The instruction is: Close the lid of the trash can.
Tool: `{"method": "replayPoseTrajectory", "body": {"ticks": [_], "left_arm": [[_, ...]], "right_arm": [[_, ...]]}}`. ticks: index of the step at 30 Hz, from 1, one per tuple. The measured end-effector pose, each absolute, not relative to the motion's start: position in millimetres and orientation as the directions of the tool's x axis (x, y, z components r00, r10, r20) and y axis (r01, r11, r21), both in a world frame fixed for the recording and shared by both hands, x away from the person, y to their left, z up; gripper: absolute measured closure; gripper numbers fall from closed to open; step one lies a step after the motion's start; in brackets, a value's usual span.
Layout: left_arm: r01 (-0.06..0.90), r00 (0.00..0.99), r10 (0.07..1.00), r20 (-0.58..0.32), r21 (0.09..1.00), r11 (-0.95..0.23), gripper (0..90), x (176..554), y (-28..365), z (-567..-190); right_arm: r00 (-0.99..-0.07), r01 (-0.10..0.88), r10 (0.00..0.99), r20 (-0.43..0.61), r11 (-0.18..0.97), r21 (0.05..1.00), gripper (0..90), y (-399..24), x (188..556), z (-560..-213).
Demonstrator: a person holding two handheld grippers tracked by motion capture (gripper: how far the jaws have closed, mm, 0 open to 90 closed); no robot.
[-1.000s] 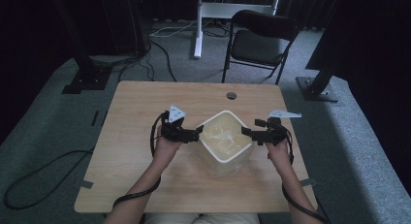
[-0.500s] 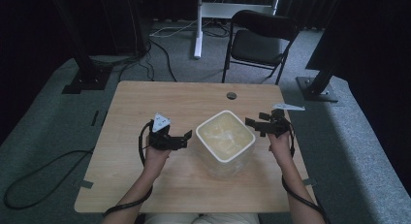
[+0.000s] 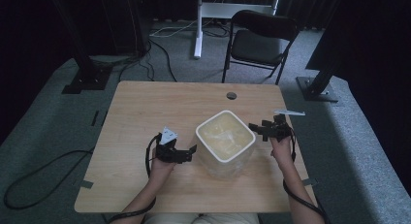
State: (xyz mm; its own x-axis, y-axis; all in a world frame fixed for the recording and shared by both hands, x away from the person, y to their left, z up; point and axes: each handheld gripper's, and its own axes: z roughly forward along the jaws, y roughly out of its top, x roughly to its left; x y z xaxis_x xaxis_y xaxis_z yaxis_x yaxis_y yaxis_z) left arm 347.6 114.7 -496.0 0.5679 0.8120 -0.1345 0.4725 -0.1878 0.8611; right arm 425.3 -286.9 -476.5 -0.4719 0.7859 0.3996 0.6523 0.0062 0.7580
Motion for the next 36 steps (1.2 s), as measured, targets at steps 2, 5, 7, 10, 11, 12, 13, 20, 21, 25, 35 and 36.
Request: {"method": "replayPoseTrajectory", "body": {"ticks": [2, 5, 7, 10, 11, 12, 13, 20, 21, 25, 35, 36], "left_arm": [[0.462, 0.583, 0.803, -0.123, 0.864, -0.202, 0.2, 348.9, 112.8, -496.3], [0.451, 0.589, 0.801, -0.105, 0.865, -0.219, 0.2, 352.9, 111.8, -495.5], [0.453, 0.588, 0.803, -0.1, 0.863, -0.224, 0.2, 355.3, 110.9, -495.5], [0.451, 0.589, 0.803, -0.094, 0.862, -0.23, 0.2, 357.4, 110.0, -495.9], [0.451, 0.591, 0.801, -0.098, 0.863, -0.228, 0.2, 357.9, 110.3, -496.0], [0.453, 0.591, 0.801, -0.096, 0.861, -0.231, 0.2, 358.5, 110.9, -496.2], [0.453, 0.59, 0.802, -0.096, 0.861, -0.229, 0.3, 358.9, 111.4, -496.7], [0.473, 0.586, 0.805, -0.098, 0.847, -0.242, 0.2, 358.6, 116.6, -505.3], [0.476, 0.585, 0.804, -0.101, 0.846, -0.24, 0.2, 358.0, 117.9, -506.8], [0.487, 0.579, 0.807, -0.114, 0.842, -0.232, 0.3, 356.0, 125.0, -511.6], [0.476, 0.562, 0.822, -0.094, 0.849, -0.228, 0.3, 362.9, 139.8, -515.3], [0.475, 0.559, 0.824, -0.088, 0.849, -0.232, 0.3, 364.7, 140.2, -515.6]], "right_arm": [[-0.473, 0.668, 0.776, 0.417, 0.008, 0.745, 12.6, -287.3, 423.0, -483.7], [-0.47, 0.689, 0.751, 0.464, -0.016, 0.724, 12.6, -288.8, 420.3, -491.6], [-0.472, 0.698, 0.74, 0.479, -0.018, 0.716, 12.6, -288.9, 417.6, -495.5], [-0.48, 0.704, 0.725, 0.493, -0.017, 0.71, 12.9, -288.3, 413.1, -500.0], [-0.48, 0.704, 0.724, 0.496, -0.02, 0.71, 12.9, -288.4, 411.5, -501.2], [-0.479, 0.704, 0.721, 0.501, -0.027, 0.71, 12.9, -288.5, 409.7, -502.0], [-0.478, 0.704, 0.715, 0.51, -0.035, 0.709, 12.9, -289.2, 408.1, -502.9], [-0.512, 0.699, 0.685, 0.518, -0.018, 0.715, 12.9, -281.1, 389.1, -505.4], [-0.521, 0.695, 0.683, 0.512, -0.009, 0.719, 12.9, -278.5, 386.3, -505.1], [-0.555, 0.677, 0.679, 0.481, 0.031, 0.735, 12.9, -266.2, 377.2, -503.4], [-0.581, 0.675, 0.662, 0.474, 0.067, 0.735, 12.9, -245.0, 380.0, -502.4], [-0.58, 0.676, 0.664, 0.472, 0.07, 0.733, 12.9, -243.7, 381.5, -502.2]]}}
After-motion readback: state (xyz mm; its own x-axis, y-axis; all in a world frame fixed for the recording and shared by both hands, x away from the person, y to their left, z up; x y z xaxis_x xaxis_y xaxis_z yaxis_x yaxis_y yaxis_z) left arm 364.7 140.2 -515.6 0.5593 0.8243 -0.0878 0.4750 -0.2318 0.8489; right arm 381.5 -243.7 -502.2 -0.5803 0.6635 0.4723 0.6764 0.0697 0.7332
